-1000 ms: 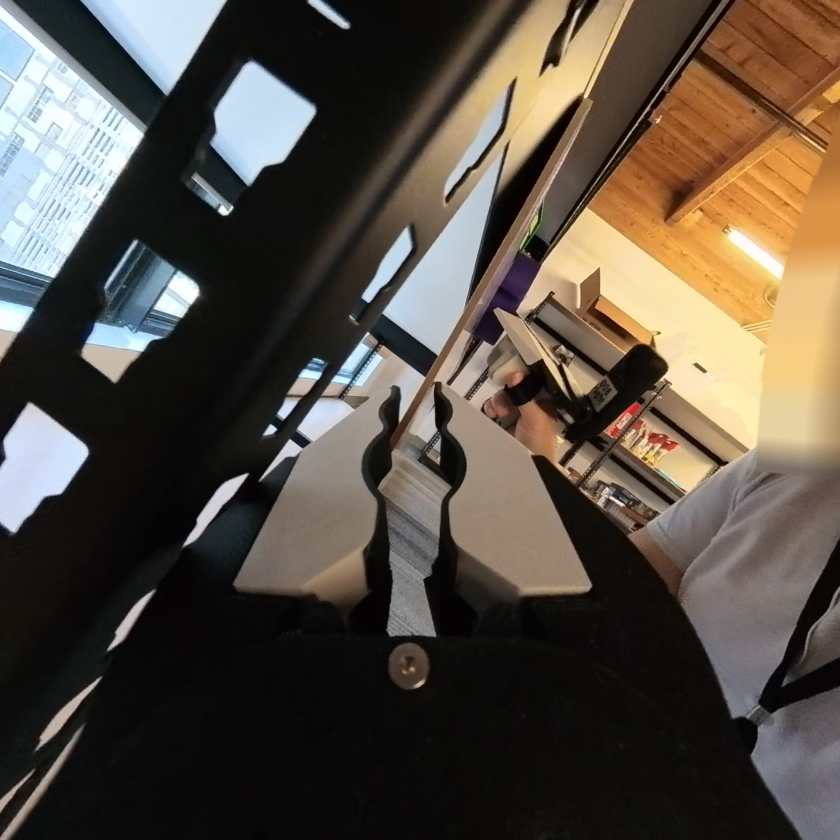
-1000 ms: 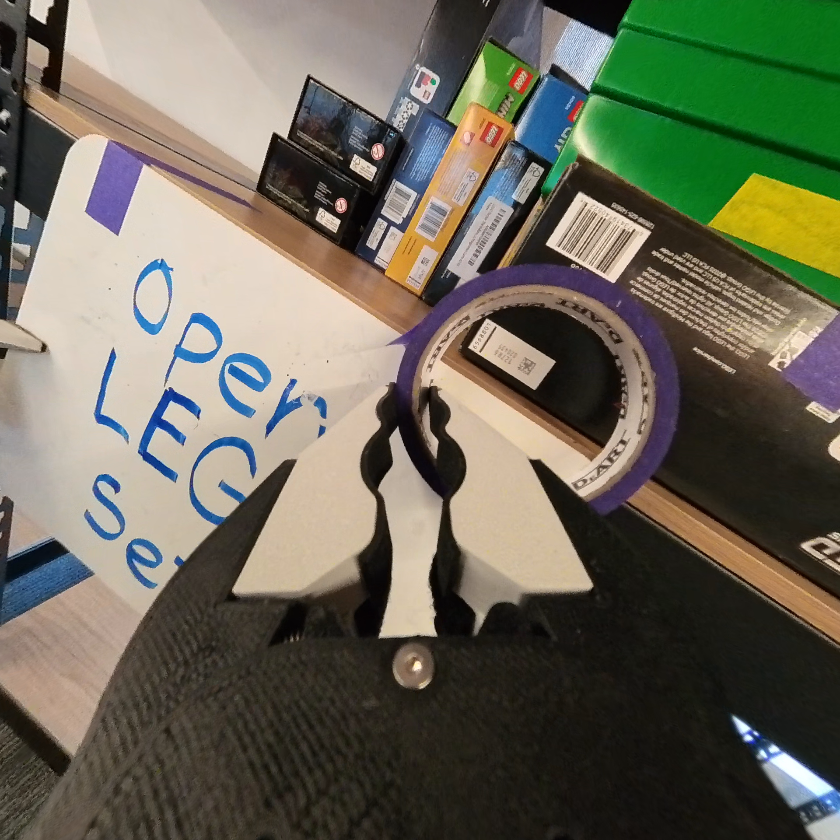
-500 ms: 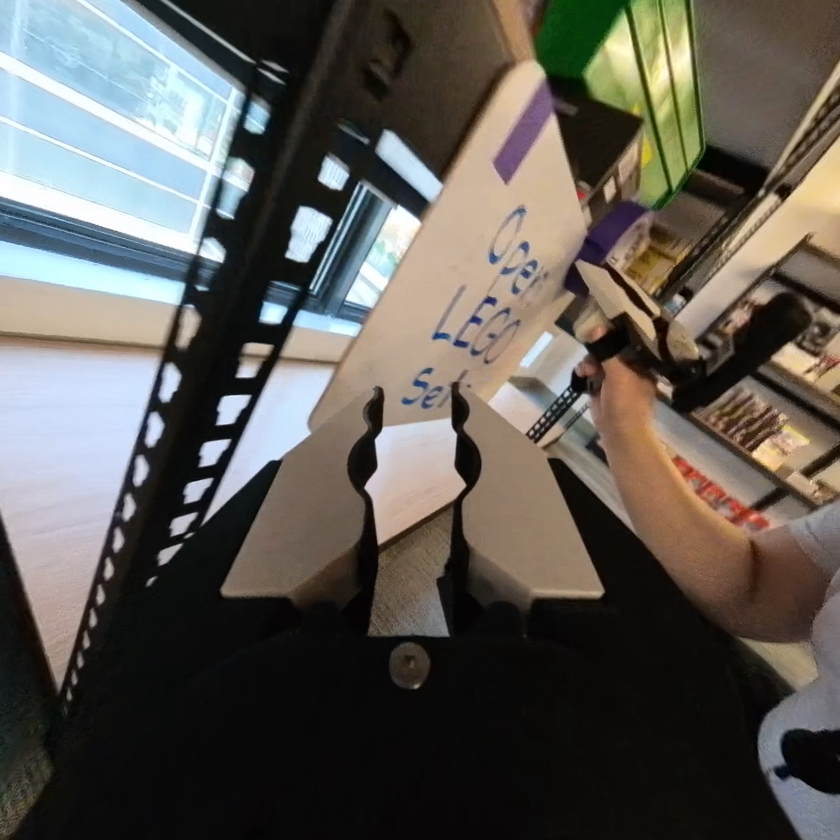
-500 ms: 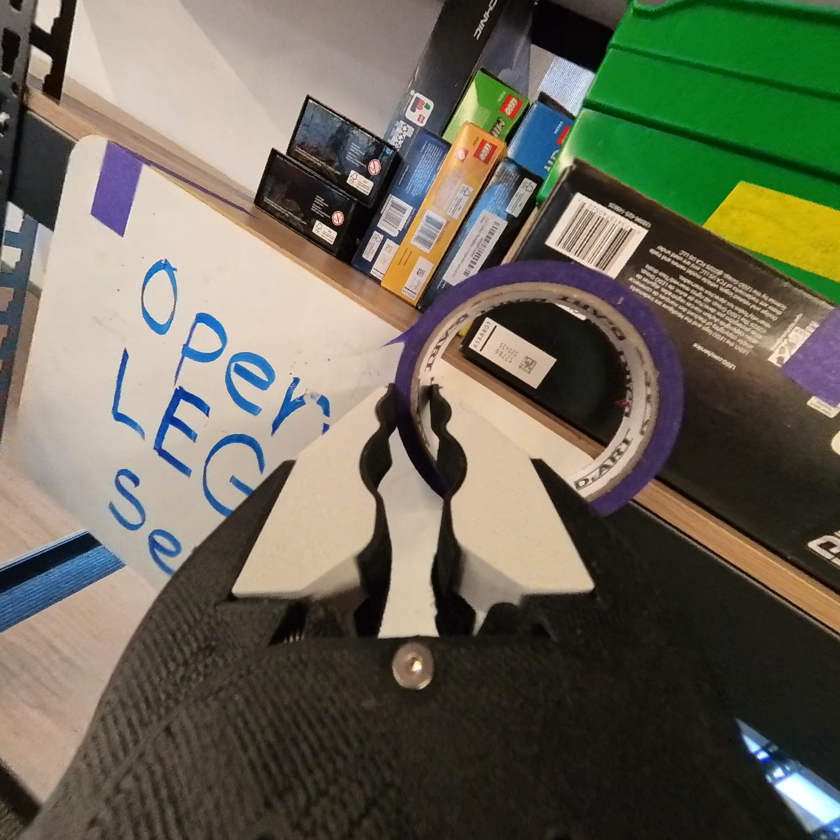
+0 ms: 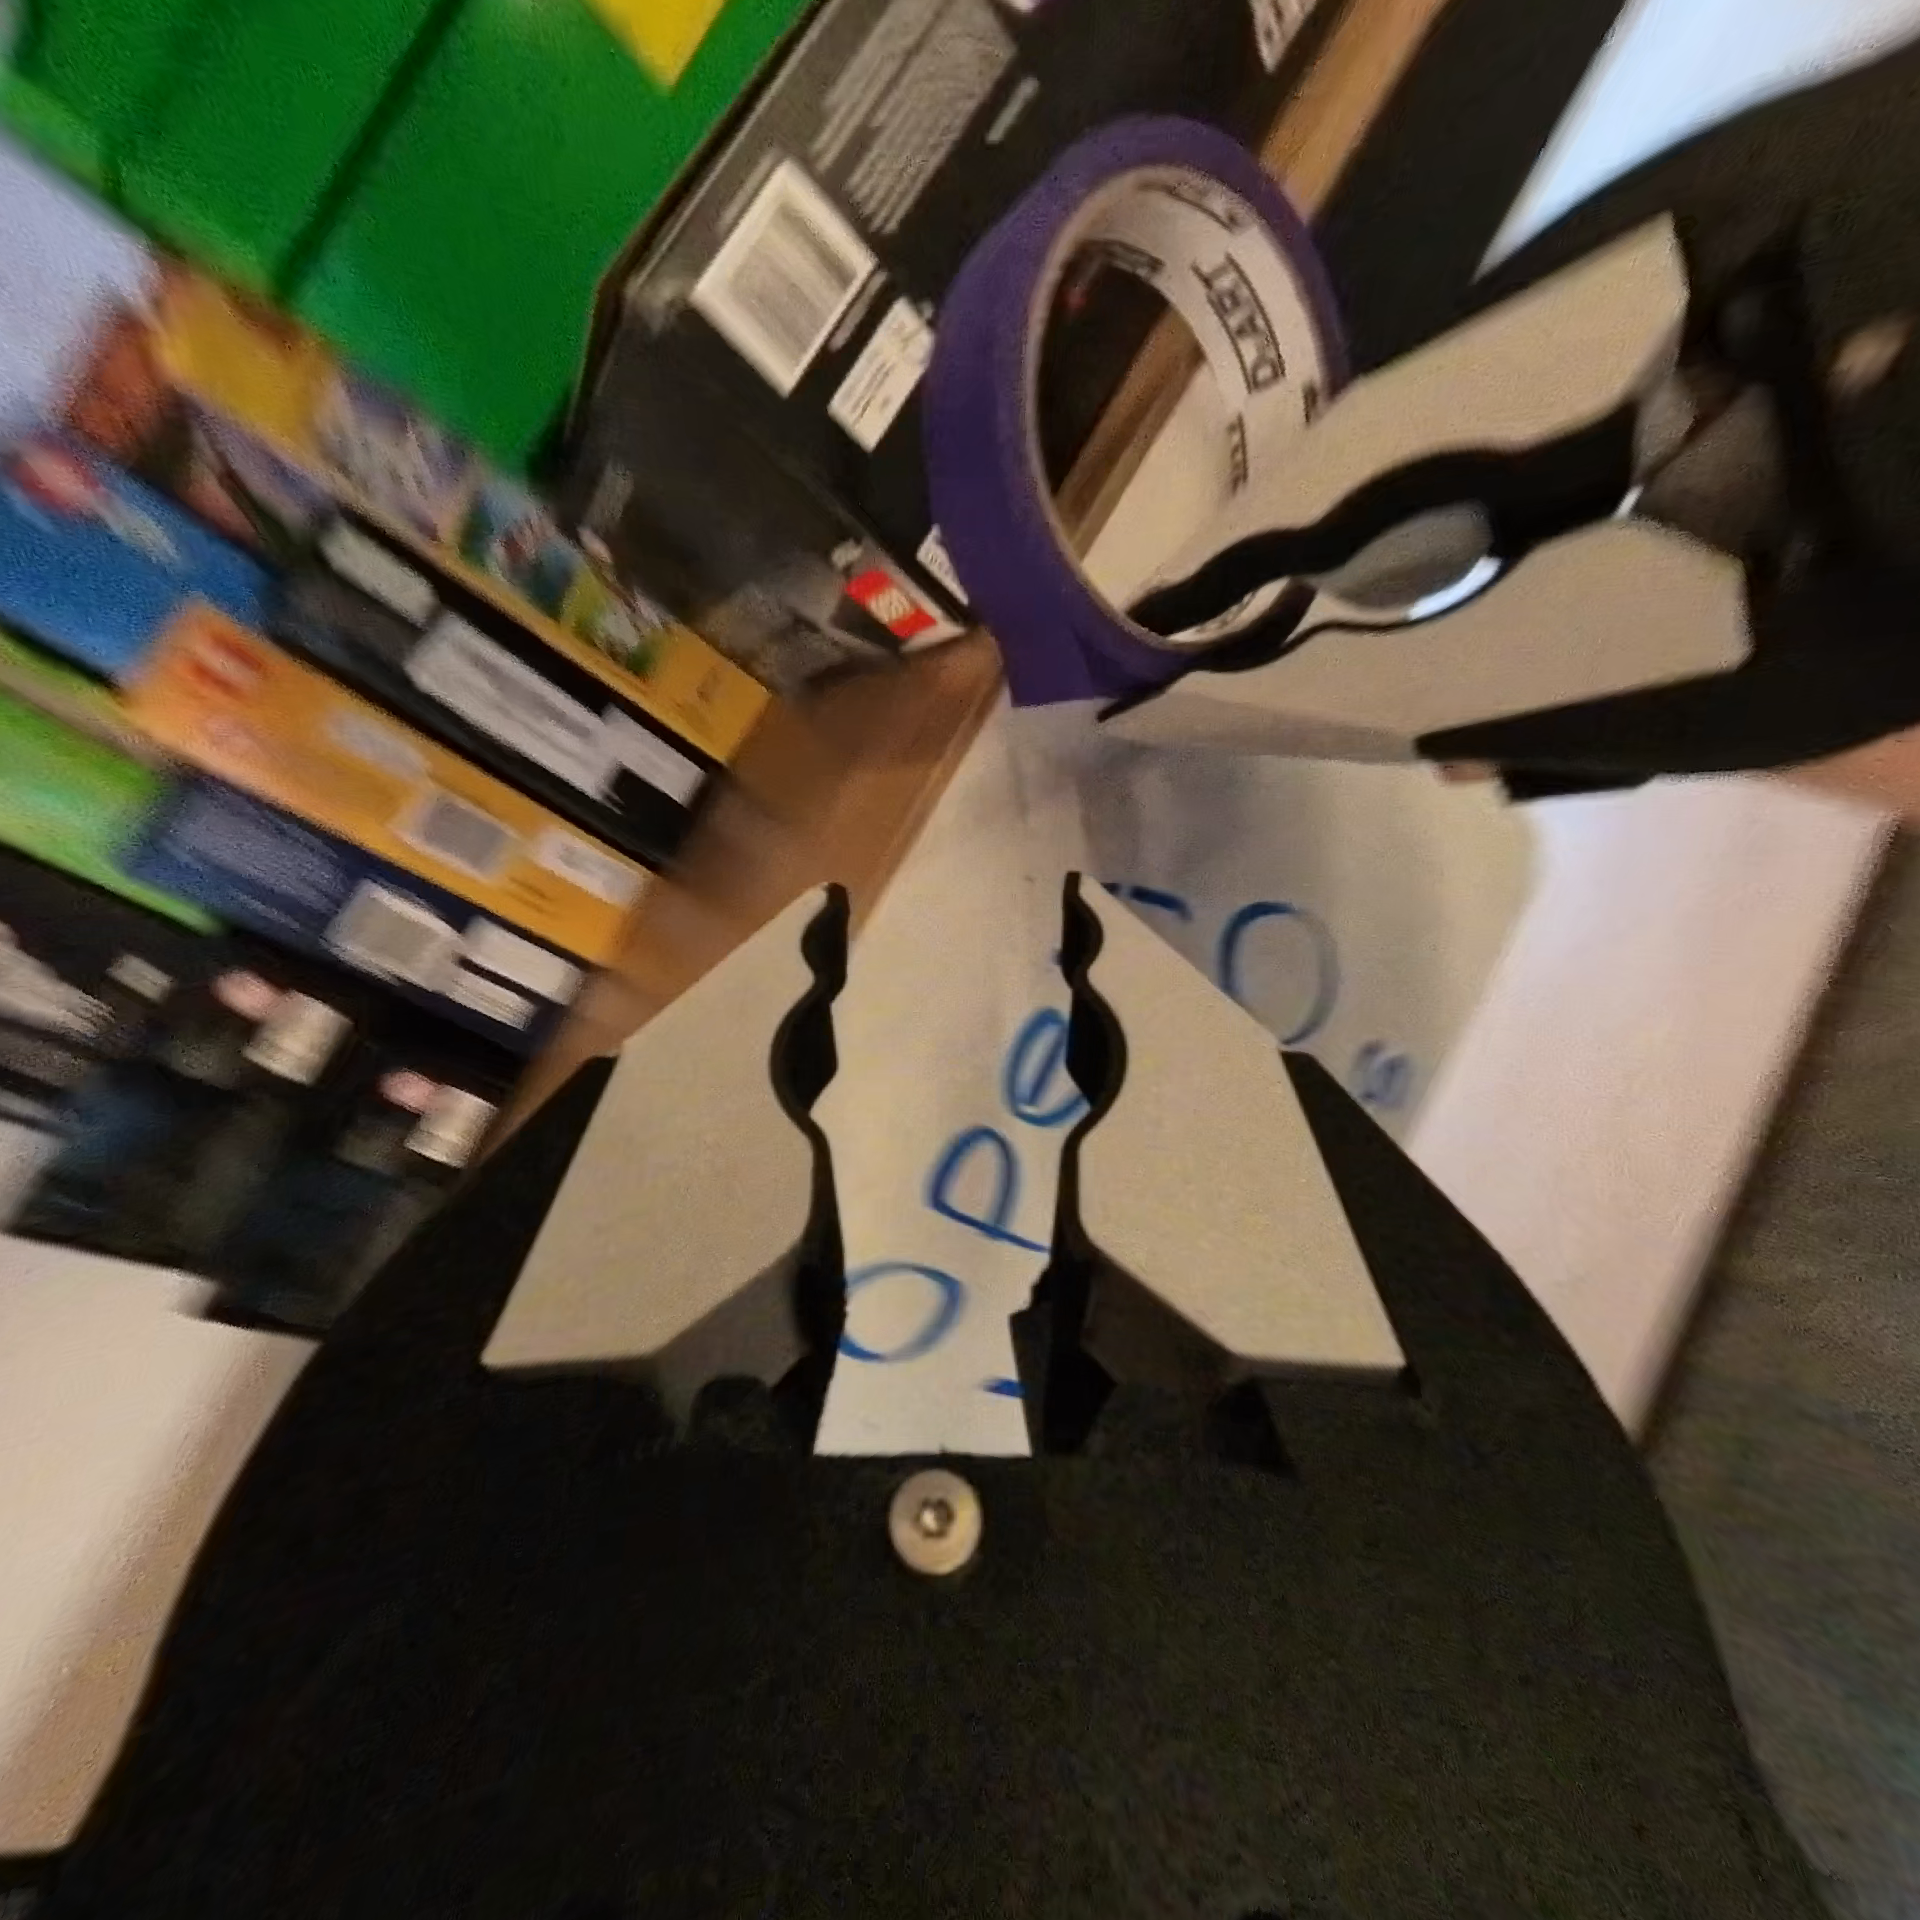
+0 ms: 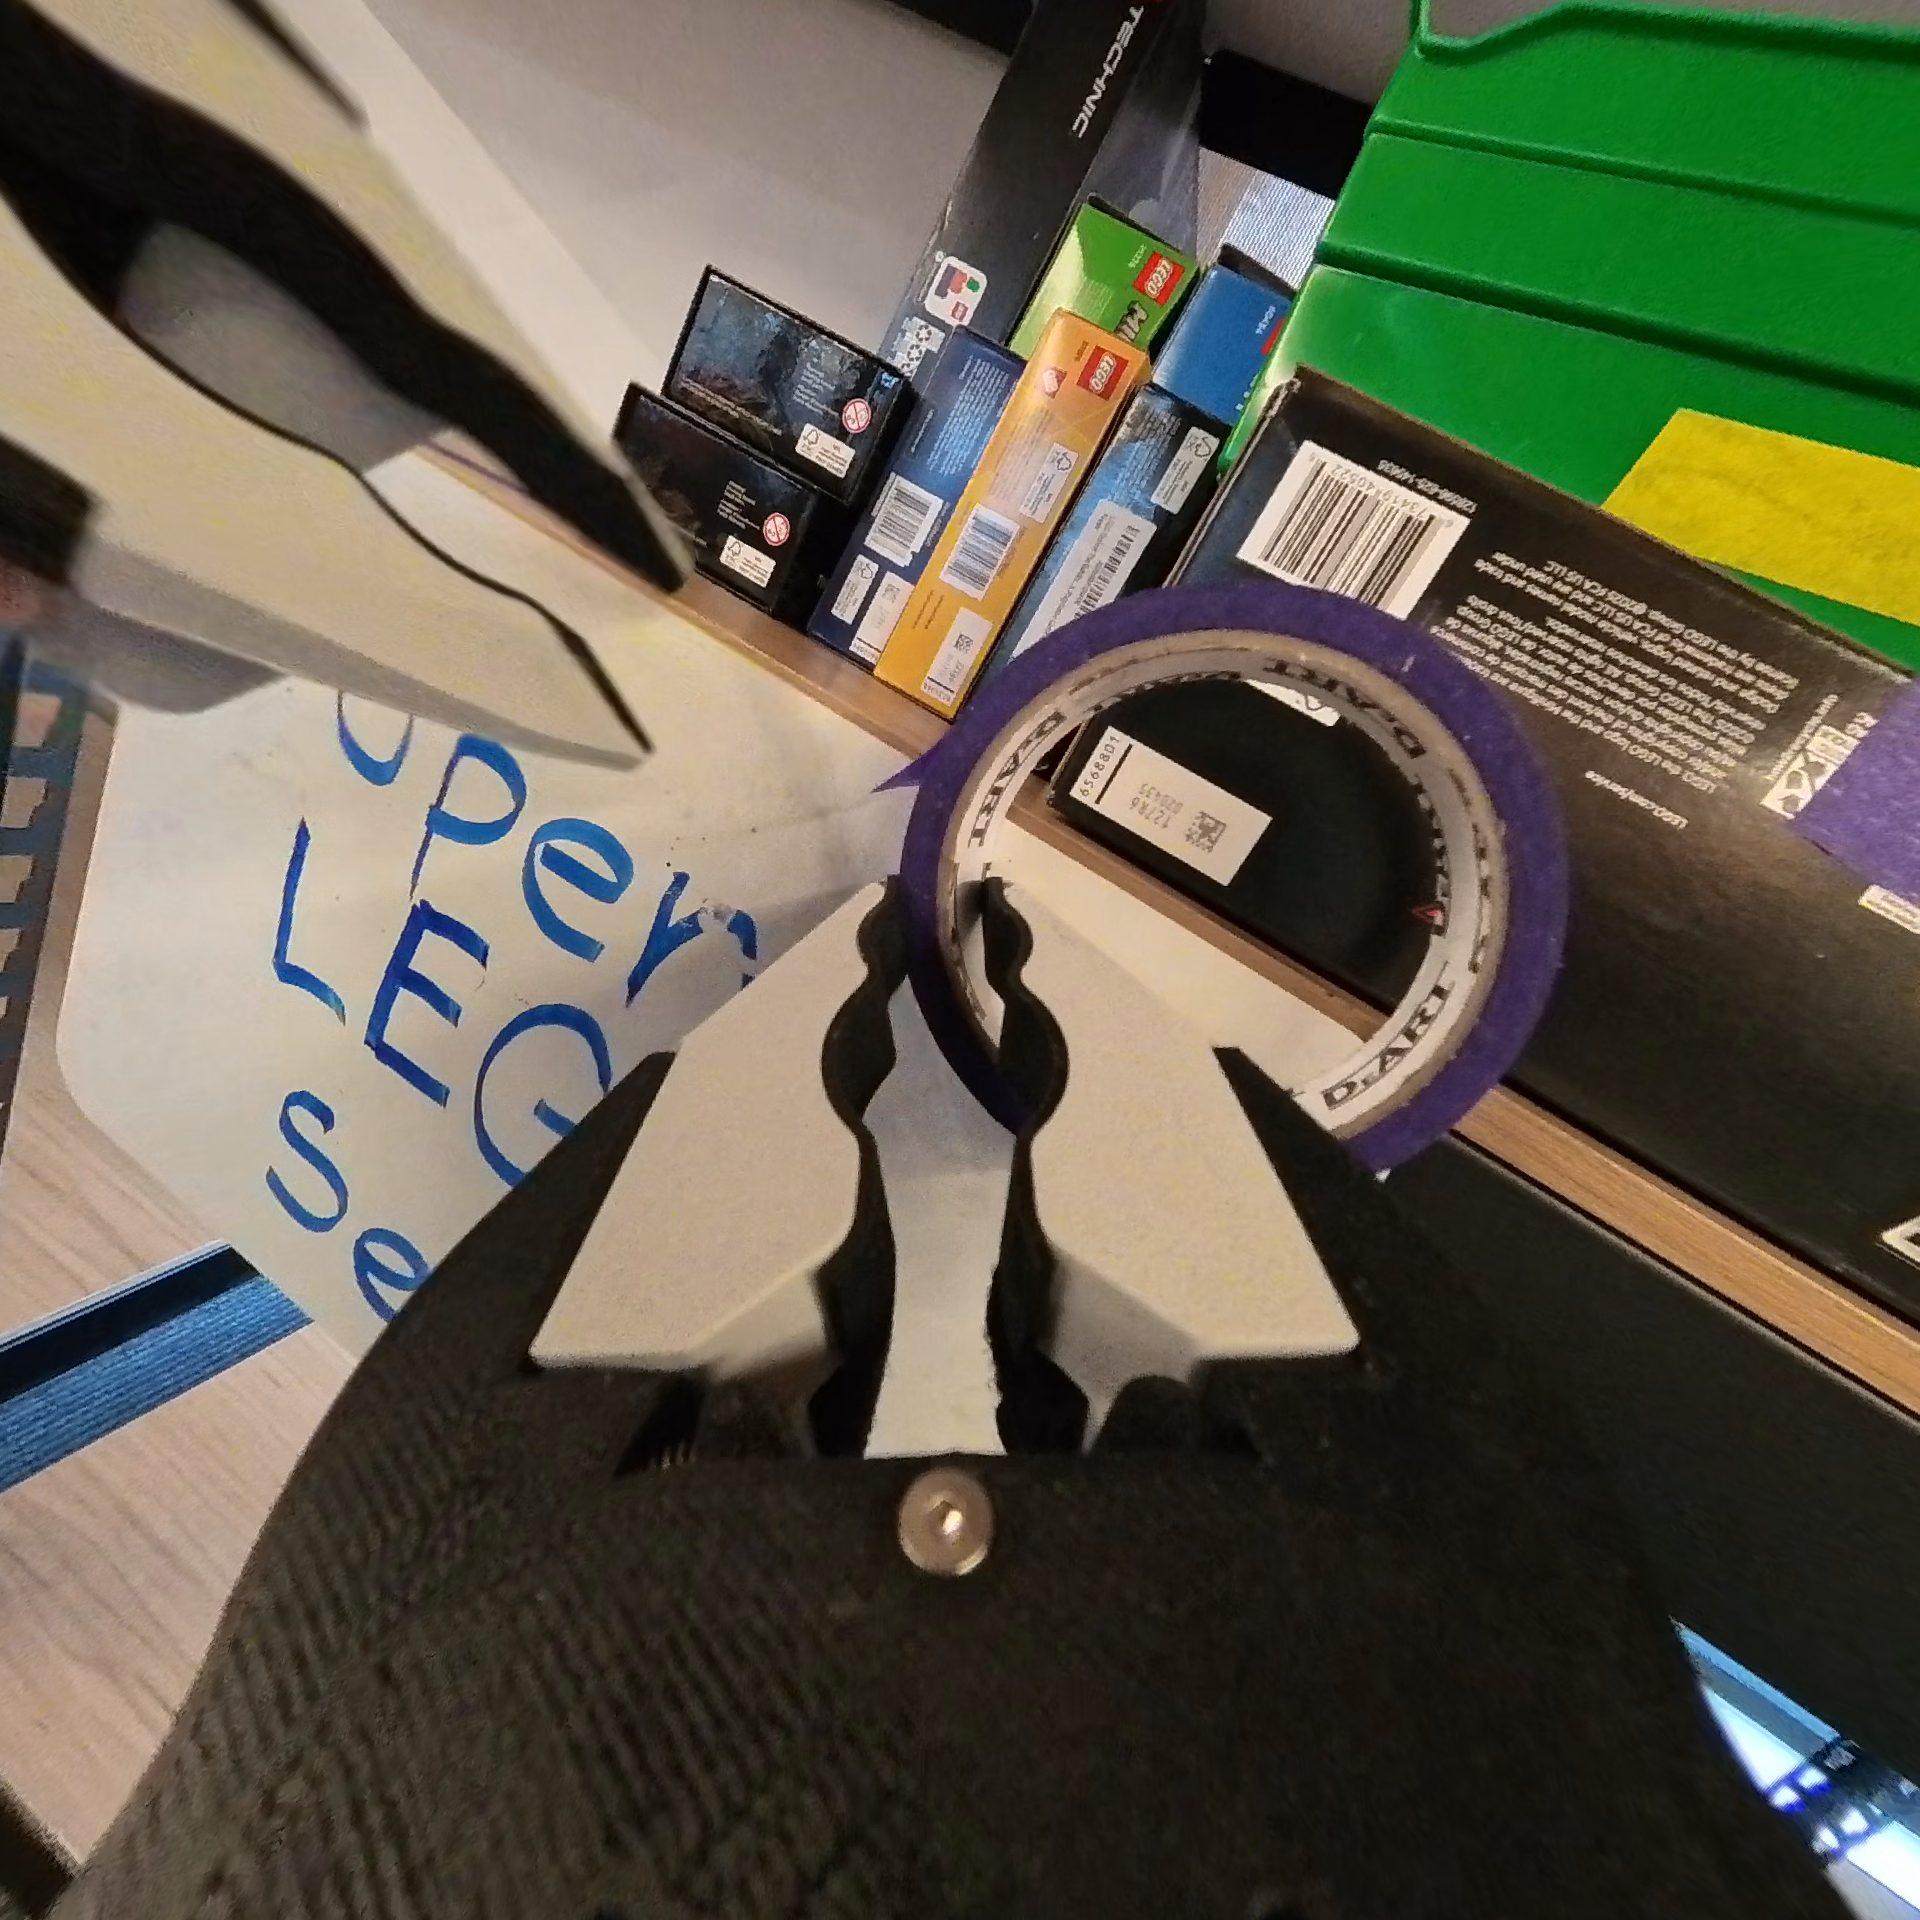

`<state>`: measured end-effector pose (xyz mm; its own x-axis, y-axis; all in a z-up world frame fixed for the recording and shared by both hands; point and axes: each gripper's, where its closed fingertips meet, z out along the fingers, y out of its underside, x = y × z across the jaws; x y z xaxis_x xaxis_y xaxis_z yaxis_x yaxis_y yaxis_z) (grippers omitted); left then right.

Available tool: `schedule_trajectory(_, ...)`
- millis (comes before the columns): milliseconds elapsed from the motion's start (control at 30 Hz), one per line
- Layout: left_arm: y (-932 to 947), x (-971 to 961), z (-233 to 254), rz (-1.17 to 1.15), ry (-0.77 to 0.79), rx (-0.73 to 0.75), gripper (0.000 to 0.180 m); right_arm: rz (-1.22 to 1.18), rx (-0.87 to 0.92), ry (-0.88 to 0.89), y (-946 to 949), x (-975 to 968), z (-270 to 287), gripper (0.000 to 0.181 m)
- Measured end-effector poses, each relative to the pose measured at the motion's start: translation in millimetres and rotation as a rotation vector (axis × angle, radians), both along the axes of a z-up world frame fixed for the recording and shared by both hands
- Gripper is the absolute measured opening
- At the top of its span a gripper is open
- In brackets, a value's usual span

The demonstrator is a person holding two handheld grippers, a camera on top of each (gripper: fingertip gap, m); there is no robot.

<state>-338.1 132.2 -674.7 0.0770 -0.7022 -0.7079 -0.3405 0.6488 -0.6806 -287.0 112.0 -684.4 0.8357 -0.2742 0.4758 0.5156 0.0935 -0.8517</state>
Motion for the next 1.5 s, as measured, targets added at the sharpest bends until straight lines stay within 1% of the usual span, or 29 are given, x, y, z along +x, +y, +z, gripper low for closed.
schedule_trajectory(33,-0.5,5.9,1.7,-0.004,0.026,0.129,0.041,0.001,0.001,0.003,0.1,0.0,0.0,0.013)
schedule_trajectory(67,-2.8,11.9,0.5,-0.022,0.057,0.222,0.040,0.001,0.002,0.007,0.1,0.0,-0.1,0.013)
schedule_trajectory(133,-6.4,22.7,-10.0,-0.071,0.137,0.312,0.039,-0.001,0.001,0.007,0.1,0.0,0.0,0.013)
schedule_trajectory(167,-5.7,26.9,-10.6,-0.078,0.143,0.352,0.039,0.000,0.001,0.009,0.1,0.0,0.0,0.013)
schedule_trajectory(200,-5.0,30.2,-8.5,-0.078,0.135,0.392,0.035,0.001,0.000,0.011,0.1,0.1,-0.1,0.013)
schedule_trajectory(333,-17.0,40.6,-4.7,-0.130,0.117,0.453,0.025,0.004,-0.001,0.017,0.1,0.1,0.0,0.013)
schedule_trajectory(367,-17.9,42.4,-4.1,-0.129,0.115,0.475,0.025,0.004,0.001,0.018,0.1,0.1,0.0,0.013)
schedule_trajectory(467,-23.0,43.7,-0.8,-0.148,0.089,0.532,0.008,0.006,0.002,0.019,0.1,0.0,0.0,0.013)
schedule_trajectory(500,-26.1,43.3,-0.7,-0.164,0.081,0.543,0.002,0.007,0.003,0.019,0.1,0.1,0.0,0.013)
schedule_trajectory(533,-27.4,43.0,-0.3,-0.167,0.075,0.557,0.000,0.007,0.003,0.018,0.1,0.1,0.0,0.013)
schedule_trajectory(667,-25.9,41.2,1.5,-0.152,0.051,0.613,0.000,0.009,0.006,0.017,0.0,0.1,0.0,0.013)
schedule_trajectory(800,-20.2,36.1,9.0,-0.137,0.036,0.632,0.000,0.010,0.006,0.017,0.0,0.1,0.0,0.013)
schedule_trajectory(967,-15.1,31.7,16.8,-0.128,0.061,0.695,0.000,0.014,-0.007,0.017,0.7,-0.7,1.2,0.013)
schedule_trajectory(1167,-7.8,29.9,33.5,-0.113,0.054,0.701,0.000,0.013,-0.011,0.024,0.7,-0.9,3.5,0.013)
schedule_trajectory(1500,7.2,15.3,73.5,-0.041,-0.010,0.718,0.000,0.018,-0.010,0.024,0.3,0.1,5.1,0.014)
